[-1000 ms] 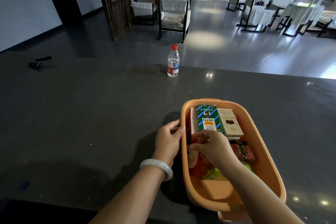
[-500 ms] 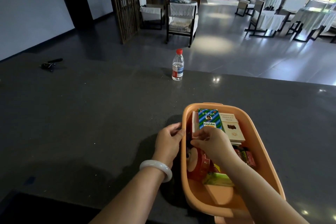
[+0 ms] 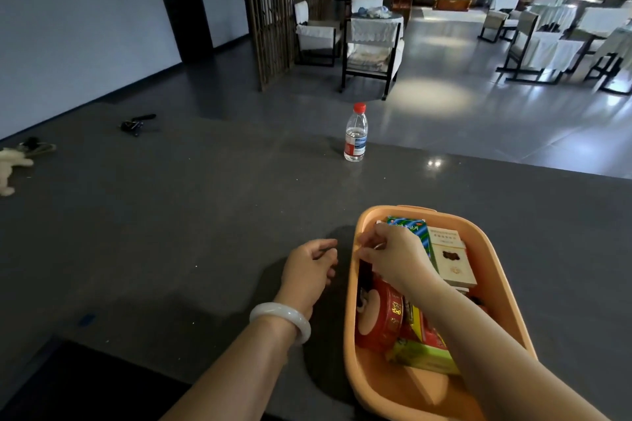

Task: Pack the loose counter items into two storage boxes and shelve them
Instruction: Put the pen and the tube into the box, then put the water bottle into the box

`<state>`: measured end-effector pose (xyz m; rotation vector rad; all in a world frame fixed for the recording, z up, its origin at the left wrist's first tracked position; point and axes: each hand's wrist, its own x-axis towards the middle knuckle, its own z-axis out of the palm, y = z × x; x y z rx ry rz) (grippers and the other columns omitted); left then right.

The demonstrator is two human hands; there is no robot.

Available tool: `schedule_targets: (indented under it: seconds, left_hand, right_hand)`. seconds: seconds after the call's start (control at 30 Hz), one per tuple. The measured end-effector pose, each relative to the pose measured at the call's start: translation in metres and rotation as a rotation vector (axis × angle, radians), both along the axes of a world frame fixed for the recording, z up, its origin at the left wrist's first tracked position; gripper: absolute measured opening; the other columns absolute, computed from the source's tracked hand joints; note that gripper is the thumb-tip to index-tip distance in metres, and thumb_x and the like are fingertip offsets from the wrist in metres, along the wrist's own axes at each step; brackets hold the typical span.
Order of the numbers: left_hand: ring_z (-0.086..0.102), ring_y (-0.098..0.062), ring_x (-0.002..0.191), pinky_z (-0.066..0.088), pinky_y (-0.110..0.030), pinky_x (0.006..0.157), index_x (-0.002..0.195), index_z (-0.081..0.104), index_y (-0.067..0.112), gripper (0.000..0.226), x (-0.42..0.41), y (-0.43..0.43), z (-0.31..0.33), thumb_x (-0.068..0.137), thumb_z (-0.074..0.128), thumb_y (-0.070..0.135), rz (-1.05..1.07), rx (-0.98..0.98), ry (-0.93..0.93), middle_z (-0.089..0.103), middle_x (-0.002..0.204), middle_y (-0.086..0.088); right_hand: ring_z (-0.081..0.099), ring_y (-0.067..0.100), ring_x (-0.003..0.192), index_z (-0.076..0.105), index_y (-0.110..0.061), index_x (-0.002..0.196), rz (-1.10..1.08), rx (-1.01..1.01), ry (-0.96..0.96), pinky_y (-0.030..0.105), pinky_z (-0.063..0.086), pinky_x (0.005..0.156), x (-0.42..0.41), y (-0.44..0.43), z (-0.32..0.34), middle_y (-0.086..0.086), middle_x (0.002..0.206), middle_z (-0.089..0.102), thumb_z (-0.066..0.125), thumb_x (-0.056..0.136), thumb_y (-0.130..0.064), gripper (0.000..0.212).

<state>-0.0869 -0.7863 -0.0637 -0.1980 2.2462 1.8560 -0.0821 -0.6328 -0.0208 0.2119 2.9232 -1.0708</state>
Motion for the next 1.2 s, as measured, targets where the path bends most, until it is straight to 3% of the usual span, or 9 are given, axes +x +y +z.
schedule_targets:
  seconds: [0.17, 0.3, 0.37, 0.5, 0.7, 0.83, 0.93, 1.07, 1.2]
  left_hand:
    - [0.063, -0.012, 0.100, 0.053, -0.033, 0.091, 0.121, 0.063, 0.026, 0.026, -0.017, -0.011, 0.009, 0.096, 0.058, 0.021, -0.003, -0.149, 0.108, 0.067, 0.109, 0.003]
    - [0.059, -0.004, 0.088, 0.043, -0.011, 0.073, 0.122, 0.063, 0.023, 0.028, -0.049, -0.020, 0.021, 0.094, 0.062, 0.025, -0.066, -0.418, 0.276, 0.060, 0.105, 0.004]
    - [0.054, -0.003, 0.083, 0.038, -0.008, 0.070, 0.124, 0.062, 0.022, 0.030, -0.067, -0.023, 0.025, 0.094, 0.062, 0.025, -0.090, -0.524, 0.337, 0.054, 0.103, 0.006]
    - [0.051, -0.006, 0.087, 0.041, -0.016, 0.083, 0.126, 0.062, 0.017, 0.033, -0.109, -0.031, 0.025, 0.093, 0.064, 0.025, -0.174, -0.663, 0.398, 0.050, 0.105, 0.005]
    - [0.052, -0.022, 0.120, 0.042, -0.035, 0.103, 0.131, 0.057, 0.018, 0.041, -0.176, -0.046, 0.003, 0.094, 0.061, 0.036, -0.342, -0.876, 0.340, 0.052, 0.126, -0.006]
    - [0.039, -0.025, 0.132, 0.035, -0.039, 0.109, 0.141, 0.044, 0.019, 0.054, -0.221, -0.056, -0.018, 0.095, 0.054, 0.046, -0.439, -1.020, 0.261, 0.039, 0.142, -0.004]
    - [0.023, -0.028, 0.144, 0.025, -0.043, 0.116, 0.152, 0.025, 0.020, 0.076, -0.249, -0.063, -0.037, 0.092, 0.050, 0.060, -0.496, -1.104, 0.186, 0.021, 0.156, -0.006]
    - [-0.015, -0.030, 0.149, -0.001, -0.050, 0.121, 0.156, -0.006, 0.026, 0.100, -0.271, -0.066, -0.066, 0.083, 0.037, 0.080, -0.557, -1.174, 0.106, -0.015, 0.163, -0.005]
    - [-0.024, -0.032, 0.146, -0.008, -0.053, 0.119, 0.153, -0.018, 0.026, 0.102, -0.274, -0.066, -0.087, 0.081, 0.024, 0.085, -0.551, -1.232, 0.152, -0.027, 0.160, -0.007]
  right_hand:
    - [0.055, 0.000, 0.075, 0.064, -0.029, 0.101, 0.036, 0.004, 0.026, 0.010, 0.038, 0.054, -0.024, 0.001, 0.006, -0.014, 0.092, 0.060, 0.068, 0.088, -0.028, 0.013]
    - [0.058, 0.003, 0.084, 0.063, -0.027, 0.103, 0.085, -0.028, 0.017, 0.012, 0.042, 0.060, -0.048, 0.006, 0.015, -0.013, 0.093, 0.059, 0.068, 0.088, -0.024, 0.016]
    - [0.060, 0.007, 0.091, 0.064, -0.025, 0.105, 0.091, -0.044, 0.012, 0.016, 0.045, 0.069, -0.065, 0.007, 0.017, -0.010, 0.098, 0.062, 0.070, 0.086, -0.022, 0.019]
    - [0.061, 0.010, 0.096, 0.065, -0.019, 0.111, 0.080, -0.047, -0.003, 0.022, 0.049, 0.084, -0.104, 0.005, 0.013, -0.004, 0.103, 0.063, 0.072, 0.084, -0.018, 0.027]
    - [0.057, 0.017, 0.111, 0.057, -0.014, 0.129, 0.083, 0.124, -0.093, 0.022, 0.044, 0.088, -0.167, 0.012, -0.007, 0.004, 0.125, 0.059, 0.072, 0.084, -0.024, 0.048]
    - [0.055, 0.022, 0.116, 0.049, -0.012, 0.134, 0.047, 0.201, -0.204, 0.030, 0.046, 0.096, -0.213, 0.018, -0.023, 0.006, 0.132, 0.055, 0.074, 0.083, -0.034, 0.061]
    - [0.053, 0.024, 0.120, 0.043, -0.011, 0.138, -0.033, 0.173, -0.236, 0.032, 0.045, 0.098, -0.244, 0.018, -0.037, 0.008, 0.135, 0.052, 0.074, 0.081, -0.040, 0.072]
    - [0.048, 0.026, 0.126, 0.033, -0.012, 0.145, -0.153, 0.032, -0.231, 0.038, 0.044, 0.102, -0.282, 0.018, -0.061, 0.010, 0.142, 0.043, 0.081, 0.071, -0.045, 0.094]
    - [0.043, 0.027, 0.130, 0.030, -0.014, 0.145, -0.287, -0.129, -0.153, 0.044, 0.043, 0.105, -0.316, 0.024, -0.083, 0.009, 0.143, 0.040, 0.088, 0.063, -0.040, 0.103]
